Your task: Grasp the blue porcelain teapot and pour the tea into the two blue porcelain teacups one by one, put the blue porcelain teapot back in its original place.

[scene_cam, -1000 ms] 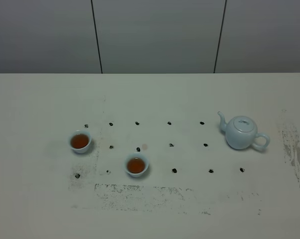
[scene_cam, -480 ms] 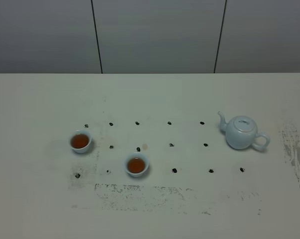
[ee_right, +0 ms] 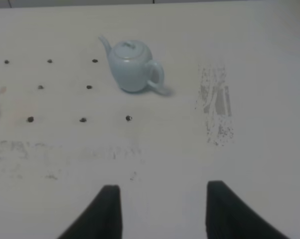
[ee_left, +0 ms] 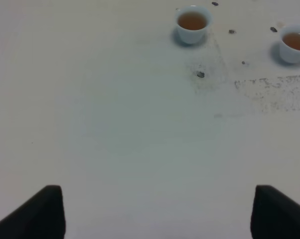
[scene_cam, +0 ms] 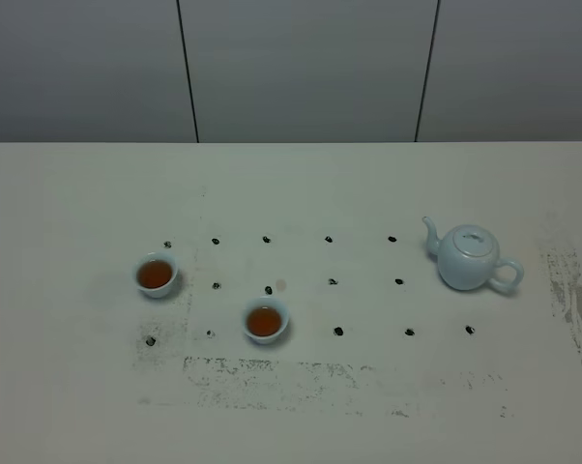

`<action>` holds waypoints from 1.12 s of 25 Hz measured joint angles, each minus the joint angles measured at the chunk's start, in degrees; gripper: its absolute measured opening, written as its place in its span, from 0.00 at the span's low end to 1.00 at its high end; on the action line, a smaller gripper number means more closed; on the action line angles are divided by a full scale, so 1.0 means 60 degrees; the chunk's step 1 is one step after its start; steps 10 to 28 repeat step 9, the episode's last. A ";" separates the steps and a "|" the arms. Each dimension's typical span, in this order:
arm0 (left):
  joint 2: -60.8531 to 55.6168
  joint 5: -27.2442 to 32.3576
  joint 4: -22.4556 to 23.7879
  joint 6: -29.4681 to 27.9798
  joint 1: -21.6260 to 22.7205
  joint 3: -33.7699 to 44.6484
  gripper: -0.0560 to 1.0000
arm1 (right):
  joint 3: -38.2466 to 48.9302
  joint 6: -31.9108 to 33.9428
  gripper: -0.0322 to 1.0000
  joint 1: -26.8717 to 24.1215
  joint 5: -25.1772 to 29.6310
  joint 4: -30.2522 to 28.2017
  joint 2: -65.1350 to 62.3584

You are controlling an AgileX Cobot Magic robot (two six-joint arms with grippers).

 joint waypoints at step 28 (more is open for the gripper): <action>0.0000 0.0000 0.0000 0.0000 0.0000 0.0000 0.77 | 0.0000 0.0000 0.29 0.0000 0.0000 0.0030 0.0000</action>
